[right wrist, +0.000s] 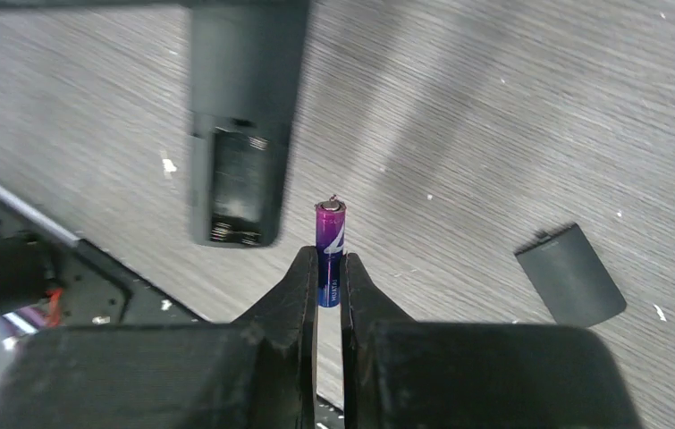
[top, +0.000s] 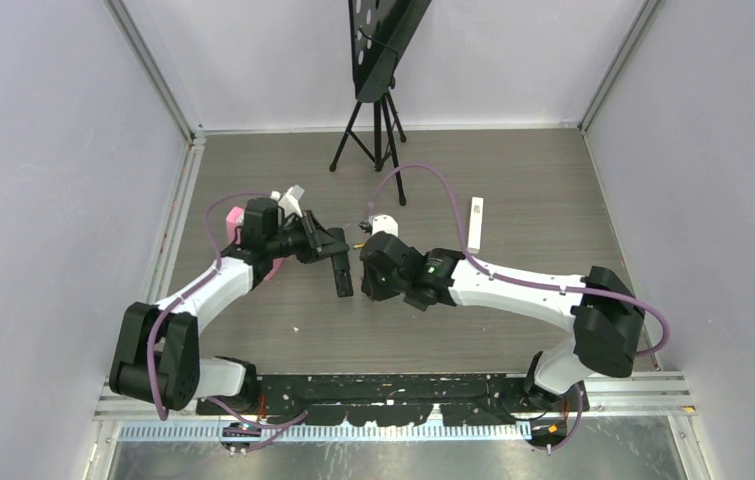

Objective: Load the batteries into the remote control

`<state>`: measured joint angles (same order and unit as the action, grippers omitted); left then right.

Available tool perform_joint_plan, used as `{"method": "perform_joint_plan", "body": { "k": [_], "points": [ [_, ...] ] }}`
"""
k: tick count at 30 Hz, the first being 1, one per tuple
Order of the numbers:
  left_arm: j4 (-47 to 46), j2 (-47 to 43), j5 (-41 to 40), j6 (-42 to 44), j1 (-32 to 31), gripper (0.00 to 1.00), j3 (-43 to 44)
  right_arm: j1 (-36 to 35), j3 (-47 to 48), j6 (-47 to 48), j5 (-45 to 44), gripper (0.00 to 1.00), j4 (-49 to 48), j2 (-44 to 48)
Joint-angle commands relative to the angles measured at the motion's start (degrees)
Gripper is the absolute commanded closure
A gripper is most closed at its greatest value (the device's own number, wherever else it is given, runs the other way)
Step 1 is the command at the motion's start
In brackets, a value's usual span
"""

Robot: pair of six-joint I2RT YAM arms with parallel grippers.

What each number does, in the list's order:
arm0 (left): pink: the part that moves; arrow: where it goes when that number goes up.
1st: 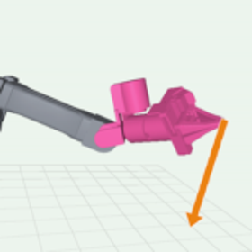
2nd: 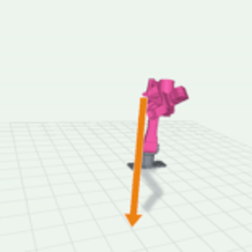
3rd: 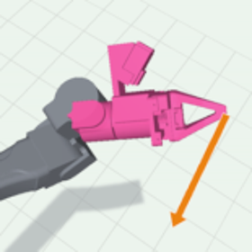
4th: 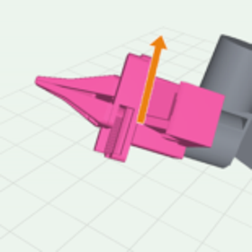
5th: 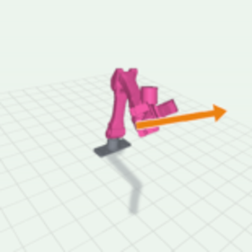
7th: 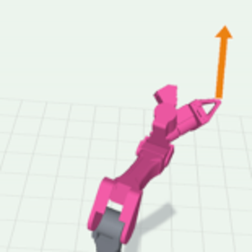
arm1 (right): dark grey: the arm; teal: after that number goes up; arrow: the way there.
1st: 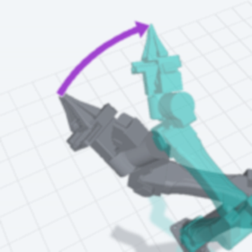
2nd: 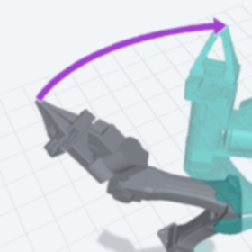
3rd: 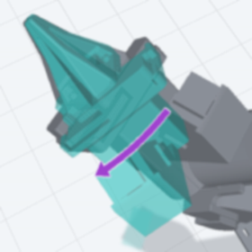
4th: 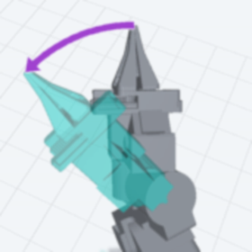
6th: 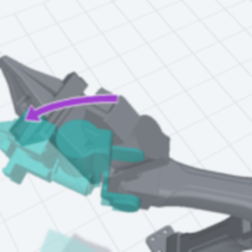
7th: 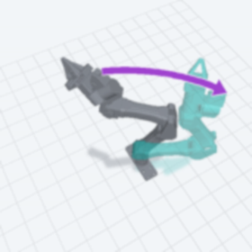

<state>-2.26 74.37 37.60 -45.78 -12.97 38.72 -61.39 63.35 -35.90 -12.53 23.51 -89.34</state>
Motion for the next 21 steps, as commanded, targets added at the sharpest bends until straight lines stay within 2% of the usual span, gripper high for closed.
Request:
{"method": "perform_joint_plan", "body": {
  "k": [1, 10, 21],
  "points": [
    [-10.3, 1.1, 2.8, -3.9, -2.0, 1.00, -0.5, -0.2, 3.3, 0.0, 2.8, 0.97, -1.7, 2.4],
    [-13.0, 2.5, 2.5, -5.4, -2.9, 1.00, -1.2, -0.2, 7.9, -2.0, 3.7, 0.96, 4.0, 1.3],
    [-13.3, 2.9, 2.8, -6.7, -2.9, 1.00, -1.3, -0.2, 8.5, -2.7, 3.3, 0.95, 3.7, -1.2]
  ]
}}
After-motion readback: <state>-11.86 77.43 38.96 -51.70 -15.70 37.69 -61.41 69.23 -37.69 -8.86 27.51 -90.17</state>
